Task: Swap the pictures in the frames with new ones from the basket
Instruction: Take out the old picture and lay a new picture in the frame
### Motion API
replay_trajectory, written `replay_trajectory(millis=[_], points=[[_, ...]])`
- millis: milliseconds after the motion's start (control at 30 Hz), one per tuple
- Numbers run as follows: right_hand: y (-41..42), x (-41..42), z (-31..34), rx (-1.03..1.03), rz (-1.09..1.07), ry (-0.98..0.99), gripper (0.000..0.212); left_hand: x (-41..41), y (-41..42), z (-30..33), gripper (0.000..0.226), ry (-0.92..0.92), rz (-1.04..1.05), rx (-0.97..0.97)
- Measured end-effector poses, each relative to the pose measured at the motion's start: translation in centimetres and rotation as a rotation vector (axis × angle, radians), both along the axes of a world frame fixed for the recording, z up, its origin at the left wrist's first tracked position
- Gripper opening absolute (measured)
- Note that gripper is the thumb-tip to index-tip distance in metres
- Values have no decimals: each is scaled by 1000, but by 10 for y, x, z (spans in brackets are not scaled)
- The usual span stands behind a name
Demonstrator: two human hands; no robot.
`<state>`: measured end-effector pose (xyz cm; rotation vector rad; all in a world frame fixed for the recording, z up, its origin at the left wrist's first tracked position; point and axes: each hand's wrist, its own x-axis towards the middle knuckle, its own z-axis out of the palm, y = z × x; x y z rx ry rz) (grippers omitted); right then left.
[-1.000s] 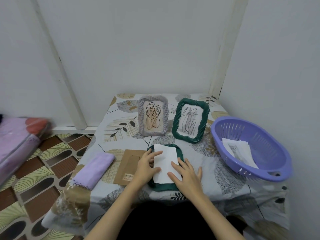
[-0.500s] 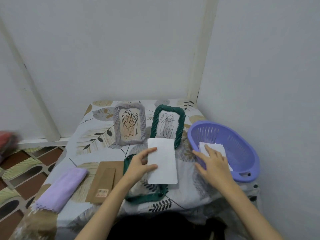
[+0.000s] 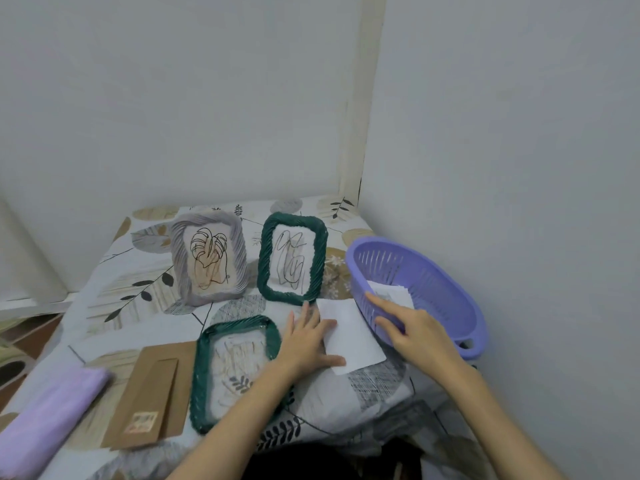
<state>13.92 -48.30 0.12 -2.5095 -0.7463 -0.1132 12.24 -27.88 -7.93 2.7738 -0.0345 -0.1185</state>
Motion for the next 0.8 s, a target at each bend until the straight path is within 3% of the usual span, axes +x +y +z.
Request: replay_trajectory(millis=[133,367,433,533,633,700,800], points=[[-1,-3,0,-9,5,7,43,14,-5,-4,68,14,29,63],[13,-20,-14,-142,35,-19,43,18,-5,-7,67,12,-29,95],[15,-21,-15,-182,33,-34,44,16,-3,-7,56,-56,-8,-52],[13,-21,-11,-196,40,-3,43,16,-5,7,37,-175,199,-626],[9,-14,1,152,31,315,40,14,-14,31,40,-180,262,-1045],[4,6,4,294,-67,348,38,14,-17,41,51,-187,192,-1054],[-5,45,-2,7,-247,366,53,15,-19,43,74,-160,155,-894]])
